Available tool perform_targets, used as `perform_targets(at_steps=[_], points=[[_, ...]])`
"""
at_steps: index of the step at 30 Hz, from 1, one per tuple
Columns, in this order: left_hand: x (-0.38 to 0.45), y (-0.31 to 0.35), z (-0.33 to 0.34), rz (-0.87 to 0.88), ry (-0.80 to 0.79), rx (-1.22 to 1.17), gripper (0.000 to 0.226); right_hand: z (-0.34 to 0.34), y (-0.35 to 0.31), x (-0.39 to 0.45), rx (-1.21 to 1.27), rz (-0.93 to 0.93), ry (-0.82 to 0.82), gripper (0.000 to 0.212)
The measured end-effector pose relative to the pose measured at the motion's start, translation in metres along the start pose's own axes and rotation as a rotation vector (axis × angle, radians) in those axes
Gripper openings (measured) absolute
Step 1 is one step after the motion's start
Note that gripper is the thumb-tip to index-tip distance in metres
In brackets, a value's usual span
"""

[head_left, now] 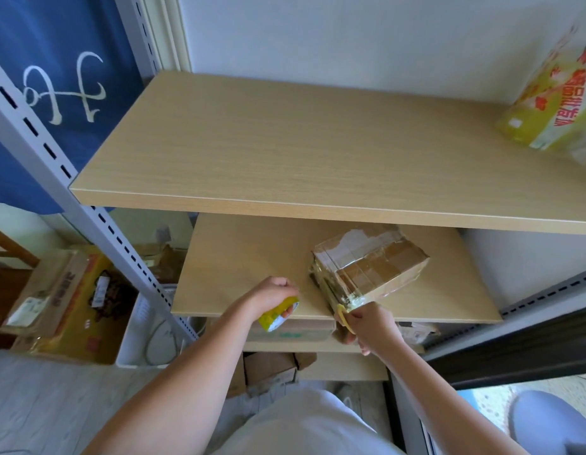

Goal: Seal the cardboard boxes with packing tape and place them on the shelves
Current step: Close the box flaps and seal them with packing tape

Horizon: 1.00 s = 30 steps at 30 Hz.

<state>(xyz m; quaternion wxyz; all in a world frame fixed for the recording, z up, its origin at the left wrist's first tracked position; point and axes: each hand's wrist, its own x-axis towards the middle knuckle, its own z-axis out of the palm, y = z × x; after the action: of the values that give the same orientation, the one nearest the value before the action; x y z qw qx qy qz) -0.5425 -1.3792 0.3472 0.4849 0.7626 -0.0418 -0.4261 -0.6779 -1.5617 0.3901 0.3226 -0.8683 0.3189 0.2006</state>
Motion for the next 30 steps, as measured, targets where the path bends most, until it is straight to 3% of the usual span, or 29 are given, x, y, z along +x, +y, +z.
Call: perform_targets(at_steps=[5, 7, 9, 12, 13, 20, 22, 26, 28, 30], points=[[-0.010, 0.002, -0.005, 0.019, 0.015, 0.050, 0.025, -0.014, -0.023, -0.010, 0.055, -0.004, -0.064, 0.031], [-0.014, 0.007, -0.008, 0.025, 0.049, 0.025, 0.021, -0.025, -0.037, -0.032, 0.064, -0.126, -0.186, 0.029], [-0.019, 0.013, -0.012, 0.035, 0.095, -0.053, 0.022, -0.042, -0.052, -0.060, -0.048, -0.339, -0.189, 0.025], [-0.031, 0.032, -0.018, 0.101, 0.135, -0.104, 0.017, -0.077, -0.080, -0.096, -0.214, -0.605, 0.055, 0.008], [-0.036, 0.041, -0.019, 0.137, 0.152, -0.118, 0.017, -0.089, -0.091, -0.106, -0.232, -0.676, 0.149, 0.013], [-0.071, 0.084, -0.017, 0.324, 0.190, -0.271, 0.020, -0.147, -0.140, -0.107, -0.006, -0.886, 0.791, 0.015], [-0.083, 0.090, -0.015, 0.334, 0.198, -0.279, 0.025, -0.158, -0.145, -0.093, 0.001, -0.830, 0.866, 0.010], [-0.105, 0.097, -0.012, 0.339, 0.197, -0.295, 0.029, -0.163, -0.152, -0.068, -0.077, -0.727, 0.812, 0.011], [-0.120, 0.099, -0.011, 0.358, 0.180, -0.325, 0.029, -0.154, -0.150, -0.071, -0.049, -0.766, 0.885, 0.013], [-0.141, 0.099, -0.011, 0.389, 0.140, -0.368, 0.026, -0.139, -0.147, -0.090, -0.013, -0.920, 1.016, 0.010]])
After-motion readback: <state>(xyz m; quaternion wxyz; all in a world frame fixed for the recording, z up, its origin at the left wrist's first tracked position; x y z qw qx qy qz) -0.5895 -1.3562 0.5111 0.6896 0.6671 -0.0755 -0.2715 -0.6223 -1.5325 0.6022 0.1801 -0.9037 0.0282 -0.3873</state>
